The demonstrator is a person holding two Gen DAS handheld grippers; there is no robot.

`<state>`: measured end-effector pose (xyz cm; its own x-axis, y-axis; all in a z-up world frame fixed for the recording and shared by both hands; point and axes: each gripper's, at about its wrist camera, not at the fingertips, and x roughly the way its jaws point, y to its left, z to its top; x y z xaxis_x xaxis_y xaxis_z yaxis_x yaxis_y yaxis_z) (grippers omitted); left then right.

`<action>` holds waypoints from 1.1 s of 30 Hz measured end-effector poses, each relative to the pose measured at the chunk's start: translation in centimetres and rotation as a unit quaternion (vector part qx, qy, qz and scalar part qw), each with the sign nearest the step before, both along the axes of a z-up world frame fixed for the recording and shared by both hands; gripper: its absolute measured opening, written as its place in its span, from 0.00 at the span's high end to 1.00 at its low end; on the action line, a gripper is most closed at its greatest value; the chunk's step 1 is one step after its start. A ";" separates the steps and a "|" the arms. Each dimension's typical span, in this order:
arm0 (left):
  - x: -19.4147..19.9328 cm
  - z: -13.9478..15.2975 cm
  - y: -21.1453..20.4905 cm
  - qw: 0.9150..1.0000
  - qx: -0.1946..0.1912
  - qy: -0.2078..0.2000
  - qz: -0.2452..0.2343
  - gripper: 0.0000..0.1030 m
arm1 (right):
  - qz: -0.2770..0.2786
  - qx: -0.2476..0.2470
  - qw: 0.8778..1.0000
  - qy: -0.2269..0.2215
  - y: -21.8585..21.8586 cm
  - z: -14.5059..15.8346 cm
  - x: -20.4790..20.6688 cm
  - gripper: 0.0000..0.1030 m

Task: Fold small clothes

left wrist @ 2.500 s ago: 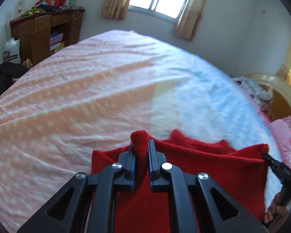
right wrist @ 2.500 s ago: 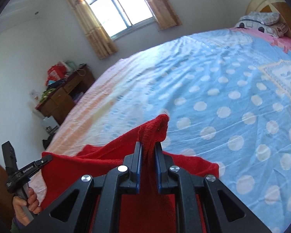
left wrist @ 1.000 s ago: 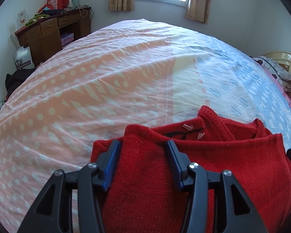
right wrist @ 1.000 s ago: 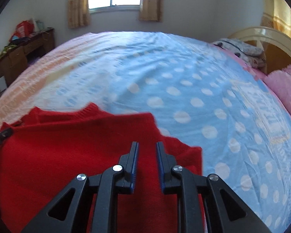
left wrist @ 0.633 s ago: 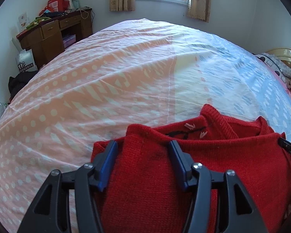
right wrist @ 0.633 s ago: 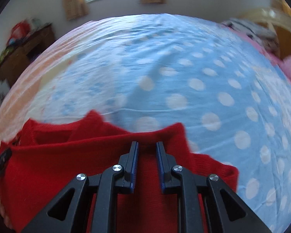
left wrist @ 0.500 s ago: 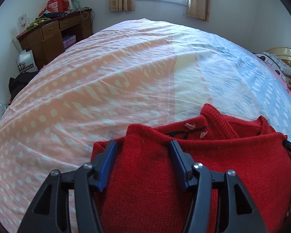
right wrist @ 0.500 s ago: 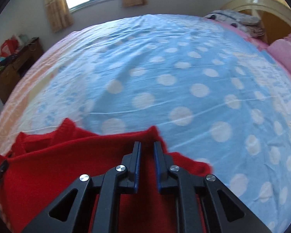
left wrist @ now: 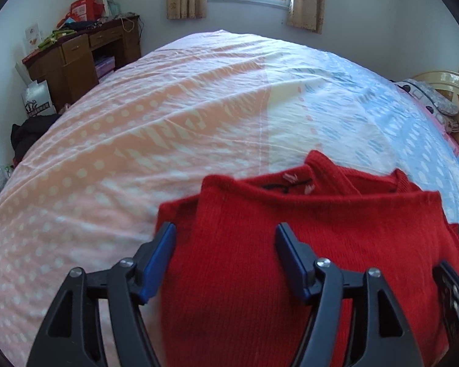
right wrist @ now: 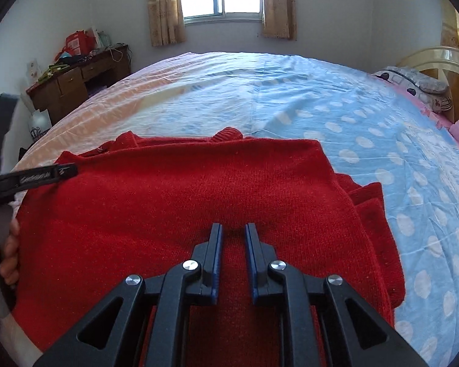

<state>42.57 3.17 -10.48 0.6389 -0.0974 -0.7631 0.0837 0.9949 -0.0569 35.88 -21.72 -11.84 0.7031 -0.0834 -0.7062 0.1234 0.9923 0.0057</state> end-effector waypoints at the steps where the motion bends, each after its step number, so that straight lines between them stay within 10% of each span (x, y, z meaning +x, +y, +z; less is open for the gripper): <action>1: -1.2 0.3 0.5 1.000 -0.001 -0.006 0.004 0.29 | 0.000 0.008 1.000 -0.002 -0.2 0.0 -0.1 0.85; 7: -8.5 0.7 5.2 0.994 -0.100 -0.026 0.045 0.19 | 0.005 0.047 0.999 -0.013 -1.9 -0.2 -0.3 0.83; 19: -12.4 -1.8 4.1 0.982 -0.175 -0.007 0.066 0.21 | 0.007 0.061 0.998 -0.017 -2.0 -0.1 -0.7 0.82; 29: -12.0 -2.8 5.5 0.957 -0.276 0.000 0.092 0.82 | 0.007 0.052 0.998 -0.016 -1.8 -0.1 -0.7 0.81; 33: -12.7 -2.2 5.7 0.953 -0.292 -0.017 0.075 0.86 | 0.004 0.019 1.000 -0.002 -0.9 0.4 -0.3 0.81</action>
